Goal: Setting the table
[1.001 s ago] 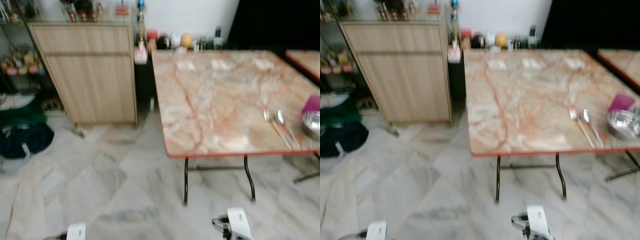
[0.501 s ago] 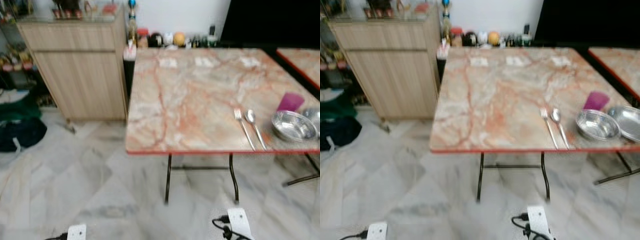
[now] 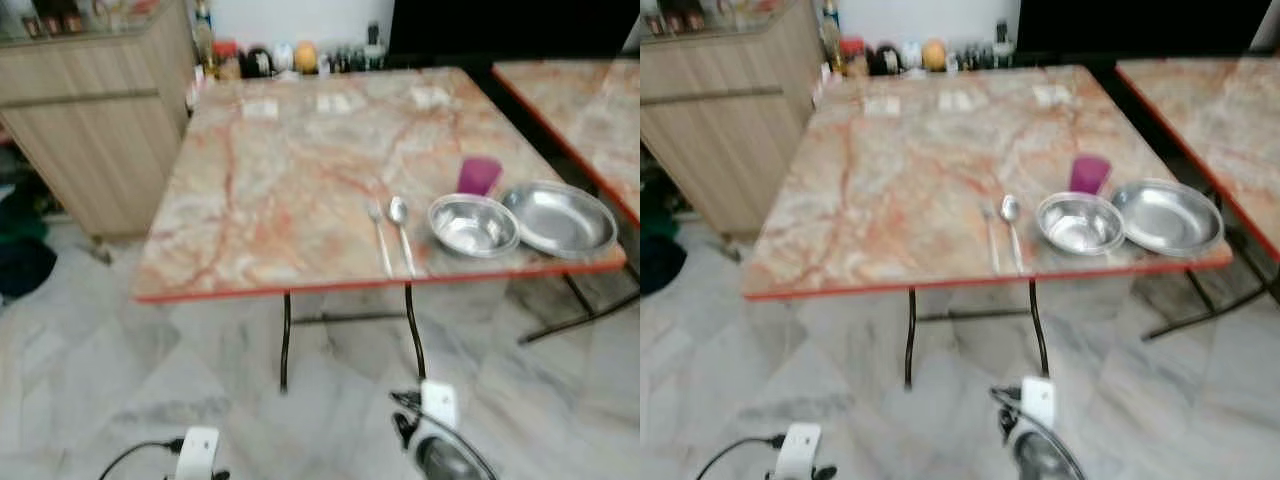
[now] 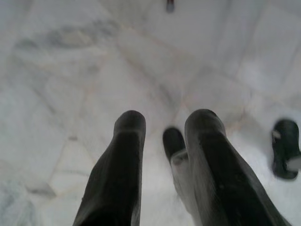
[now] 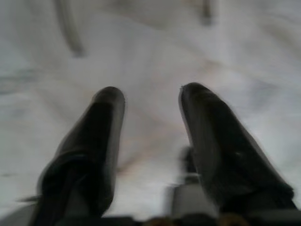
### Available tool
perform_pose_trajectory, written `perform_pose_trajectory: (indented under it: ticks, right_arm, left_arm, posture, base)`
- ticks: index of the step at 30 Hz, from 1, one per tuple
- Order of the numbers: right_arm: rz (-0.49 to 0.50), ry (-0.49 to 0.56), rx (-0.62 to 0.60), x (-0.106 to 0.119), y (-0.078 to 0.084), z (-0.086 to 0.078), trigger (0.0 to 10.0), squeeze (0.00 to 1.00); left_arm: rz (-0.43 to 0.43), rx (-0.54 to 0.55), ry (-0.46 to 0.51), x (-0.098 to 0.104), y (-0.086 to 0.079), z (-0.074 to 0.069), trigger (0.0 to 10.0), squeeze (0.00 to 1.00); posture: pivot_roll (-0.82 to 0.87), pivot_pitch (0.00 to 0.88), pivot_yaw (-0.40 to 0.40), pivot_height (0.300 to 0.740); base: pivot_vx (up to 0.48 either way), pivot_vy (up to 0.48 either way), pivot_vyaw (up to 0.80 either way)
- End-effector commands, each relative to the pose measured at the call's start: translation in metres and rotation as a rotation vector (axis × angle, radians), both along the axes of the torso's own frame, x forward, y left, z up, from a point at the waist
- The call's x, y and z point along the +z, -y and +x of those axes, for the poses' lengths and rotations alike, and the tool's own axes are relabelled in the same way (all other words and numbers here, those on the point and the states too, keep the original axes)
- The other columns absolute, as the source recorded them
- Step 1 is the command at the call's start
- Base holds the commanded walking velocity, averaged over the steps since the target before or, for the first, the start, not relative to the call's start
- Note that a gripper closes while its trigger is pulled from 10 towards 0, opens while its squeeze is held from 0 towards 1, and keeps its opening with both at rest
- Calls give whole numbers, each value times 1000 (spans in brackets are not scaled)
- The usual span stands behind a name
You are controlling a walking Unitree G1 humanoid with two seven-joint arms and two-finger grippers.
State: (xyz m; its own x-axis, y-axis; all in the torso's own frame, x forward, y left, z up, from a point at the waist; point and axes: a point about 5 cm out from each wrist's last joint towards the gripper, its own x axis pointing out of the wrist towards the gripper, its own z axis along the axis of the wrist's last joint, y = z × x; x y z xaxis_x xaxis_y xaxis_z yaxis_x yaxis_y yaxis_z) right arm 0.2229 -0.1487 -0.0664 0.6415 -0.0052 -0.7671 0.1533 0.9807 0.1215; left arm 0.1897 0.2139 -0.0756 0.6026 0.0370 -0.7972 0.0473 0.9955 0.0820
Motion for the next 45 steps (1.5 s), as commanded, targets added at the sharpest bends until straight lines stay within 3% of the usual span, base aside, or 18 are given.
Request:
perform_pose_trajectory:
  ticks: [1,6,15,27,35,38,42,45]
  right_arm:
    - [-17,-11,-41,-1,13,-3,10000,0]
    - [-9,-9,-47,-1,13,-2,10000,0]
    - [-2,-5,-45,0,13,-1,10000,0]
    - [-8,-2,-57,1,15,0,10000,0]
    - [-17,2,-61,1,16,0,10000,0]
    - [-62,31,-49,3,19,2,10000,0]
    - [-103,97,-95,7,23,5,10000,0]
    - [-134,220,-151,11,52,-4,10000,0]
  left_arm:
    - [23,24,-65,-6,-19,-22,10000,0]
    - [29,29,-74,-6,-30,-28,10000,0]
    - [-8,1,-82,-16,16,-27,10000,0]
    - [-21,-3,-61,-11,40,-9,10000,0]
    - [-40,-22,-51,-9,72,1,10000,0]
    - [-29,-5,-56,-11,53,-5,10000,0]
    - [-28,3,-59,-12,49,-7,10000,0]
    - [-30,5,-60,-12,50,-8,10000,0]
  posture:
    - [-68,77,53,740]
    - [-68,79,53,740]
    - [-66,81,51,740]
    - [-76,83,45,740]
    - [-85,83,37,740]
    - [-94,83,28,740]
    - [-113,84,18,740]
    - [-122,87,14,740]
  base:
    - [0,-472,0]
    - [0,-472,0]
    - [0,-361,0]
    - [0,0,0]
    - [0,0,0]
    - [0,0,0]
    - [0,0,0]
    - [0,0,0]
